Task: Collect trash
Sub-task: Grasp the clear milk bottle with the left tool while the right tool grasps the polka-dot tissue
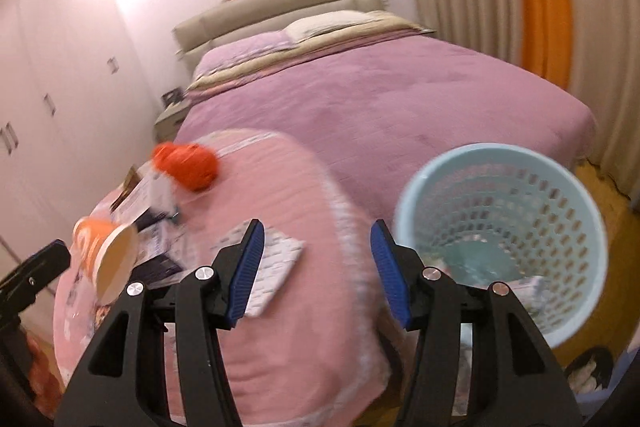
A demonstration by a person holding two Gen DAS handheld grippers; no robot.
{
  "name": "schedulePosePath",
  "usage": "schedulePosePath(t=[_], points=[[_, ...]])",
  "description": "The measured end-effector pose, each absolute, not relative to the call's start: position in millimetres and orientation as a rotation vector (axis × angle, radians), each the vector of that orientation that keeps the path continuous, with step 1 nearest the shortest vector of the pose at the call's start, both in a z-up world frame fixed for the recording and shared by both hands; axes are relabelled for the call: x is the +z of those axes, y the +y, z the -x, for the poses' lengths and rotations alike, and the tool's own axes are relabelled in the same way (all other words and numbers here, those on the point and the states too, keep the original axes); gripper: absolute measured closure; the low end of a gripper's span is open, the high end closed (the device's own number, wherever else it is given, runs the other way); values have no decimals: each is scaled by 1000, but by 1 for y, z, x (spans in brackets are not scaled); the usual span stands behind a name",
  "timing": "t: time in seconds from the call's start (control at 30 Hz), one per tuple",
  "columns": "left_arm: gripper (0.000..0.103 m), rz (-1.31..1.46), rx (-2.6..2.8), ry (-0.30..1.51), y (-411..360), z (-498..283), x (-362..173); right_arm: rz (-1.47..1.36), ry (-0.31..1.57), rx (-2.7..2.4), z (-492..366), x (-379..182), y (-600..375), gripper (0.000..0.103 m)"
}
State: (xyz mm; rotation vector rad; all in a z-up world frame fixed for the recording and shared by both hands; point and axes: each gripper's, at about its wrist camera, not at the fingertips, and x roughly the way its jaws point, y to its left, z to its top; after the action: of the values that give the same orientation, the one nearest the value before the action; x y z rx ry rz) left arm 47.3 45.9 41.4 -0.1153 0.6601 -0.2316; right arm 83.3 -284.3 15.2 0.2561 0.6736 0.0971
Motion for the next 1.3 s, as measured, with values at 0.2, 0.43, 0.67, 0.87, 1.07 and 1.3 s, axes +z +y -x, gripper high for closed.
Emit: schedulePosePath(t=[0.2, 0.43, 0.67, 0.87, 1.07, 1.3], points=[[17, 198, -73, 707, 130, -37, 29, -182, 735, 140, -99, 0, -232, 50], [17, 234, -61, 820, 167, -46, 2, -124, 791, 118, -111, -23, -199, 45], [25, 254, -53, 896, 163, -65, -24, -102, 819, 80, -121, -37, -192, 42], [47, 314, -62, 944, 173, -78, -39, -108, 833, 69, -127, -40, -193, 39], [47, 288, -53, 918, 174, -78, -40, -114, 859, 62, -139, -44, -192, 38], [49, 318, -38, 846, 180, -62, -24, -132, 877, 73, -140, -48, -194, 80]])
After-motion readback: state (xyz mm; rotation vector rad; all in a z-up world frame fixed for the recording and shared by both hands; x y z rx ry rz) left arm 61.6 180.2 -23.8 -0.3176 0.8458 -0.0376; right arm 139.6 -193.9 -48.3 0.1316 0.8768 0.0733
